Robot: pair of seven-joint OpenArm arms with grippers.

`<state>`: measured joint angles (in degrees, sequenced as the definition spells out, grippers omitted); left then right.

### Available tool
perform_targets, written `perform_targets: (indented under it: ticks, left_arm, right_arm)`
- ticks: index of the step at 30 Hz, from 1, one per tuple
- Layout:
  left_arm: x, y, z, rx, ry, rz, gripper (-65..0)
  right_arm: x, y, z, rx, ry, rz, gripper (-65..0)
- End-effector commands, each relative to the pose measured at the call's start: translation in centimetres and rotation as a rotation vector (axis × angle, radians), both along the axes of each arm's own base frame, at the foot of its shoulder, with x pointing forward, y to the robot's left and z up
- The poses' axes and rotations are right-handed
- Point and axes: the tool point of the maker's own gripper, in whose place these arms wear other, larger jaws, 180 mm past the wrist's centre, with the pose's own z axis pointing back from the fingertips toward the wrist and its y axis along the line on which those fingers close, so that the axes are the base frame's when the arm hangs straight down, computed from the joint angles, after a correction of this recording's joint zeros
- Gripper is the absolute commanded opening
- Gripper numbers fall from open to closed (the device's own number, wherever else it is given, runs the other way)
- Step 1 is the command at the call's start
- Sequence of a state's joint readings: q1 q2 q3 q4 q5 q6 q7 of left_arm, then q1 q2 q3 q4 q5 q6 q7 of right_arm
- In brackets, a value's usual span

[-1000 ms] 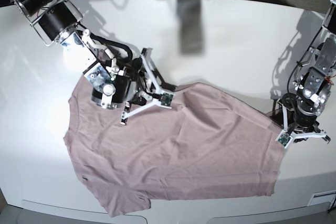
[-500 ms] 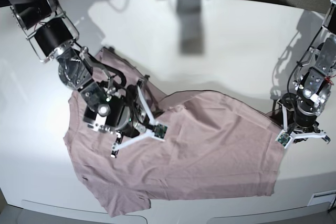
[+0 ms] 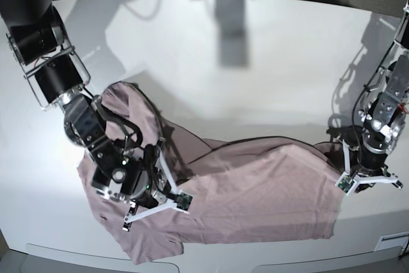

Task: Fold the T-shirt properly
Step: 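Lay the held edge down over the hem with both grippers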

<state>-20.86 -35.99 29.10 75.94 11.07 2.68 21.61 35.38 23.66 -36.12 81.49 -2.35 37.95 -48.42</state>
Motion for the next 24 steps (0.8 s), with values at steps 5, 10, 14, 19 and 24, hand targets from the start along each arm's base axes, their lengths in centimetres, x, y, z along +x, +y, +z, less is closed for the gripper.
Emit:
perform_targets:
  ticks: [5, 10, 14, 19, 24]
  left_arm:
    - [1.6, 0.3, 2.7, -0.033, -0.085, -0.014, -65.0]
    - [1.6, 0.6, 0.3, -0.057, -0.063, -0.017, -65.0]
    - [2.3, 0.1, -1.7, -0.091, -0.052, -0.019, -65.0]
    - [4.0, -1.2, -2.5, -0.138, -0.064, -0.023, -65.0]
    - [5.0, -0.7, -3.2, -0.149, -0.060, -0.010, -65.0]
  right_arm:
    - [3.1, -1.7, 3.1, 0.005, -0.053, -0.044, -65.0]
    - [3.6, -3.2, 3.3, -0.026, -0.035, -0.057, -65.0]
    - [3.7, -3.5, 2.3, -0.077, 0.001, -0.035, -65.0]
    - [4.0, -4.2, 0.5, -0.241, 0.023, 0.015, -65.0]
    - [3.6, -4.6, -0.8, -0.315, 0.056, 0.034, -65.0]
